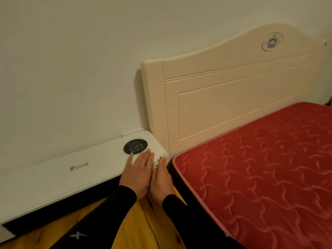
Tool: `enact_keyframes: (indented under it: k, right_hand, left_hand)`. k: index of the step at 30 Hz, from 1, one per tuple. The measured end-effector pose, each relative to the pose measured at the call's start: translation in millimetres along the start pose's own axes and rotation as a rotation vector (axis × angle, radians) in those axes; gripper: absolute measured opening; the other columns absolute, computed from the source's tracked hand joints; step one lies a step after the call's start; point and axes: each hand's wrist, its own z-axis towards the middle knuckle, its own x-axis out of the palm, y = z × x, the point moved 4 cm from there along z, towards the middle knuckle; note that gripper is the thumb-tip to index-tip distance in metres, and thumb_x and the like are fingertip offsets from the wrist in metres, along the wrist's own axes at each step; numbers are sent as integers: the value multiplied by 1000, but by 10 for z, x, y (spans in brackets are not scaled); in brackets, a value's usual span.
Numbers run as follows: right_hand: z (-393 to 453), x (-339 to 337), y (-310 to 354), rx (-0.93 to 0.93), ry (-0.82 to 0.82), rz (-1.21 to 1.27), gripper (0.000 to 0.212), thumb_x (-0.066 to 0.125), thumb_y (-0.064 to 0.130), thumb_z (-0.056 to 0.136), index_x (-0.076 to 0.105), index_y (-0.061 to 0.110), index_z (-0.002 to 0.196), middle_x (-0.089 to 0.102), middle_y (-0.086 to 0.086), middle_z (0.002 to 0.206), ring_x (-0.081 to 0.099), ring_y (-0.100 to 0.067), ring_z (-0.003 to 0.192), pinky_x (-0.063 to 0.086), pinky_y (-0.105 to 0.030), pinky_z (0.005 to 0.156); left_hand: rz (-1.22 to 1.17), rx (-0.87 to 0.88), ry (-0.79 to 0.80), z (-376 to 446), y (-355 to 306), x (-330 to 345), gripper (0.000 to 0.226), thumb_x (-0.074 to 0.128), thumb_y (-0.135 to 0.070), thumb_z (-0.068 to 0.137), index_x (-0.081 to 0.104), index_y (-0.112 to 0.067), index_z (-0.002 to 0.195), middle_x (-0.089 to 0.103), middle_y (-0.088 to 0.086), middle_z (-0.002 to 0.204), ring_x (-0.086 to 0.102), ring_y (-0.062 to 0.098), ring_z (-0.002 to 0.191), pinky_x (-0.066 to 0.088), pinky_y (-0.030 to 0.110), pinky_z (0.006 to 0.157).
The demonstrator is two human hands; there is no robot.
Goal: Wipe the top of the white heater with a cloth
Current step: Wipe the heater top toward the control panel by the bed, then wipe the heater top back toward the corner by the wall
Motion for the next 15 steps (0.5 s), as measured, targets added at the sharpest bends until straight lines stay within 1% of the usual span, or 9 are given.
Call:
enact_keyframes:
  k: [2,3,4,5,7,9,12,14,15]
  right_hand:
    - [-67,-3,-9,-37,4,-28,64,28,38,105,3,18,160,15,-8,167,28,-20,150,28,-33,120]
    - [-98,-16,-7,-61,10,-49,61,29,36,106,9,18,160,15,-7,167,29,-19,149,27,-28,120]
    - [-122,-24,-13,-87,19,-72,57,30,34,107,16,19,160,16,-6,167,32,-19,148,26,-22,117]
    - [-142,-29,-12,-110,29,-98,53,32,31,107,22,20,158,19,-5,166,34,-19,146,27,-19,115]
    - [-173,-30,-9,-154,38,-154,52,37,28,105,30,22,156,32,-4,162,37,-19,145,31,-23,116]
    - [-189,-6,-16,-186,68,-194,54,43,26,102,32,25,155,40,-1,158,38,-17,145,34,-30,117]
    - [-206,6,0,-217,122,-237,58,47,24,98,31,28,154,37,-1,159,35,-17,145,35,-32,117]
    - [-216,-10,-2,-232,137,-272,60,51,21,97,31,25,154,33,-1,161,34,-17,146,31,-28,118]
    - [-222,-16,-9,-234,141,-308,64,52,19,97,28,22,156,29,-2,162,30,-18,148,27,-26,119]
  left_hand:
    - [8,-5,-22,-59,42,5,60,17,-37,105,3,-15,159,-1,5,167,3,18,154,0,51,122]
    - [18,-17,-23,-93,58,4,60,16,-39,105,4,-14,159,1,5,167,3,19,154,1,52,122]
    - [34,-31,-21,-129,64,-1,61,16,-40,105,5,-13,159,1,7,167,3,20,154,2,52,122]
    - [52,-44,-19,-158,60,-11,62,17,-41,105,5,-11,158,1,8,166,3,22,154,2,52,122]
    - [84,-65,-11,-186,31,-31,63,18,-39,104,5,-8,158,2,11,166,2,25,154,0,50,123]
    - [79,-92,4,-180,18,-53,63,20,-35,104,5,-7,158,3,13,166,1,26,154,-1,49,122]
    - [25,-116,2,-170,40,-83,63,17,-37,102,9,-8,158,7,11,166,3,25,154,0,45,123]
    - [18,-107,14,-191,66,-80,64,11,-41,103,7,-9,158,5,11,167,2,24,154,2,44,124]
    - [22,-103,22,-208,84,-65,65,9,-43,103,4,-9,158,2,11,167,1,24,154,3,43,124]
